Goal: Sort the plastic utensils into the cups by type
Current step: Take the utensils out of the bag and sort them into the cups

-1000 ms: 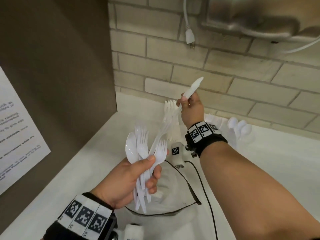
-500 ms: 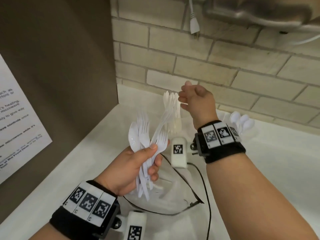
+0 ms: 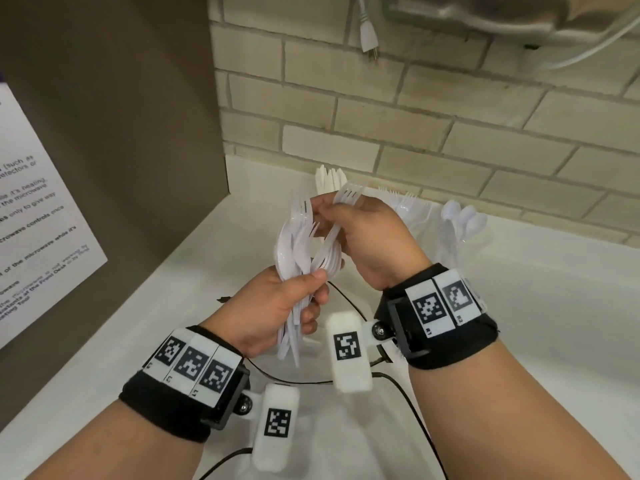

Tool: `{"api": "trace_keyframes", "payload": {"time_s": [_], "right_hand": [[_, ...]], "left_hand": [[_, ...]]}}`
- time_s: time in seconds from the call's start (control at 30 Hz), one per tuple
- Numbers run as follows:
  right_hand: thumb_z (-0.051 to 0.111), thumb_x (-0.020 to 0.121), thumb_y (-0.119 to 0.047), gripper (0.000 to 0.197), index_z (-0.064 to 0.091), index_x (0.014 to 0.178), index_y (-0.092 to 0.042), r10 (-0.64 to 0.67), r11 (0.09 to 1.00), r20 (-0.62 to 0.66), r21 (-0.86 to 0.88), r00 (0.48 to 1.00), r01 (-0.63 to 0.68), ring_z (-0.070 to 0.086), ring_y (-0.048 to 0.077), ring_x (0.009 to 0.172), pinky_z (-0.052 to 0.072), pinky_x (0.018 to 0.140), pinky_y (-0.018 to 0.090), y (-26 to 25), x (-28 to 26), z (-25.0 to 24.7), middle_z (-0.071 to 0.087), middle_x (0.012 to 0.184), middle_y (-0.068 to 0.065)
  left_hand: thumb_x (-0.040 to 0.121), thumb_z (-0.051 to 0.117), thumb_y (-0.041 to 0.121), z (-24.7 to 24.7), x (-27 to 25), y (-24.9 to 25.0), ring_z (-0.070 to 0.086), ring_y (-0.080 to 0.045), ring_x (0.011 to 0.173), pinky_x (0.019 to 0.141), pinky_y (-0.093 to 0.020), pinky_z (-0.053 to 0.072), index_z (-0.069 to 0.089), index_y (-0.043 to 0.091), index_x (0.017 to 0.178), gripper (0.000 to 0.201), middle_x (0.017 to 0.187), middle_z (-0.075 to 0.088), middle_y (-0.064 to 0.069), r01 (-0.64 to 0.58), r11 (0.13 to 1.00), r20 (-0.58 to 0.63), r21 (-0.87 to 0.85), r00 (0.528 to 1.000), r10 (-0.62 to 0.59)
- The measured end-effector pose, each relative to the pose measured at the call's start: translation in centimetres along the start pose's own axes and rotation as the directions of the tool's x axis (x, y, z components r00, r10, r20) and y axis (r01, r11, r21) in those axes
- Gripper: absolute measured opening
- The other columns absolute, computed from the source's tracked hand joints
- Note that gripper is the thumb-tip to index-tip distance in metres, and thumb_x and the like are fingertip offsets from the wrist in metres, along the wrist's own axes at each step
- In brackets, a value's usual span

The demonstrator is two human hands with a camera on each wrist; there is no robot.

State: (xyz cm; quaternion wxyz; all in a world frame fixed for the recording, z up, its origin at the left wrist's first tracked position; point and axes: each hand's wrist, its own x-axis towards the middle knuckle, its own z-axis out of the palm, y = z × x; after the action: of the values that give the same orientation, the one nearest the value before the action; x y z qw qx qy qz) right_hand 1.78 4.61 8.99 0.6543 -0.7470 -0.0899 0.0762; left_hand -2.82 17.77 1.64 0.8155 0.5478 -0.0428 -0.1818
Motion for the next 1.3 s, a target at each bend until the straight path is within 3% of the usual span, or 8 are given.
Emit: {"api": "trace_keyframes", "payload": {"time_s": [0.13,0.33,0.47,0.57,0.7,0.87,1.03,1.3], "right_hand": [[0.042,0.093,-0.004,0.026,0.067,0.095,-0.009,-0.056,0.985,-0.054,0.160,0.997,0.064,0.068,0.017,0.078,0.048,0.073,0.028,-1.0,-0.4,-0.2,0.073,0.083,0.009],[0.039,0.093,0.001,0.024,0.062,0.092,-0.007,-0.215,0.890,-0.302,0.332,0.929,0.314,0.056,0.020,0.056,0.049,0.060,0.032,-3.3,-0.6,-1.8,0.060,0.072,0.011],[0.059,0.090,-0.020,0.008,0.064,0.089,-0.014,-0.093,0.989,-0.226,-0.134,0.970,0.064,0.043,0.008,0.046,0.035,0.045,0.024,-2.0,-1.1,-2.2,0.052,0.067,-0.001],[0.066,0.083,-0.049,0.040,0.059,0.100,-0.013,0.095,0.870,-0.043,-0.483,0.995,-0.104,0.051,0.004,0.060,0.037,0.049,0.017,0.5,-1.4,-1.2,0.056,0.079,-0.007],[0.059,0.089,-0.035,0.034,0.035,0.068,-0.025,0.008,0.857,-0.055,-0.514,0.998,-0.036,0.062,0.018,0.080,0.044,0.063,0.022,2.6,-1.0,0.5,0.044,0.069,-0.008],[0.043,0.095,-0.014,0.019,0.050,0.081,-0.003,-0.089,0.798,-0.062,-0.602,0.994,0.033,0.056,0.024,0.078,0.045,0.063,0.028,2.4,-0.9,1.1,0.062,0.084,0.009],[0.039,0.096,-0.008,0.017,0.054,0.096,0.001,-0.153,0.897,-0.194,-0.440,0.969,0.053,0.063,0.034,0.080,0.053,0.072,0.039,3.0,-0.4,1.1,0.065,0.087,0.019],[0.034,0.103,-0.018,0.016,0.048,0.095,-0.021,-0.161,0.963,-0.457,0.119,0.875,0.240,0.069,0.021,0.062,0.057,0.061,0.037,1.1,-0.9,-0.6,0.063,0.074,0.005]], "left_hand": [[0.087,0.057,0.028,-0.1,-0.2,-0.3,0.042,-0.012,0.050,0.052,-0.026,0.041,0.057,0.006,0.125,0.044,0.066,0.055,0.000,0.013,1.000,0.054,-0.019,0.998,-0.012],[0.088,0.059,0.029,0.0,-0.3,-0.2,0.041,-0.016,0.054,0.054,-0.030,0.039,0.056,0.007,0.128,0.046,0.067,0.054,-0.001,-0.028,0.999,0.016,0.020,1.000,0.027],[0.091,0.056,0.027,0.3,-0.1,0.1,0.051,-0.016,0.053,0.055,-0.031,0.049,0.063,0.009,0.115,0.031,0.076,0.061,-0.007,-0.051,0.996,-0.148,0.077,0.987,0.062],[0.094,0.053,0.025,0.6,0.2,0.2,0.060,-0.017,0.058,0.063,-0.035,0.058,0.066,0.009,0.101,0.022,0.082,0.067,-0.009,-0.077,0.995,-0.201,0.068,0.976,0.089],[0.095,0.050,0.022,0.9,0.6,0.1,0.066,-0.019,0.064,0.071,-0.036,0.060,0.066,0.008,0.100,0.022,0.083,0.070,-0.009,-0.083,0.994,-0.218,0.071,0.971,0.096],[0.091,0.051,0.028,0.6,0.8,-0.2,0.068,-0.028,0.087,0.076,-0.035,0.059,0.062,0.008,0.115,0.034,0.105,0.067,-0.019,-0.057,0.996,-0.181,0.061,0.981,0.068],[0.092,0.047,0.028,0.4,0.9,0.3,0.069,-0.021,0.099,0.090,-0.039,0.052,0.055,0.027,0.129,0.038,0.118,0.068,-0.006,-0.059,0.993,-0.087,-0.098,0.995,0.051],[0.098,0.042,0.025,-0.1,0.7,-0.1,0.068,-0.022,0.103,0.094,-0.037,0.049,0.058,0.013,0.123,0.032,0.111,0.072,-0.010,-0.003,0.999,-0.109,-0.045,0.994,-0.002]]}}
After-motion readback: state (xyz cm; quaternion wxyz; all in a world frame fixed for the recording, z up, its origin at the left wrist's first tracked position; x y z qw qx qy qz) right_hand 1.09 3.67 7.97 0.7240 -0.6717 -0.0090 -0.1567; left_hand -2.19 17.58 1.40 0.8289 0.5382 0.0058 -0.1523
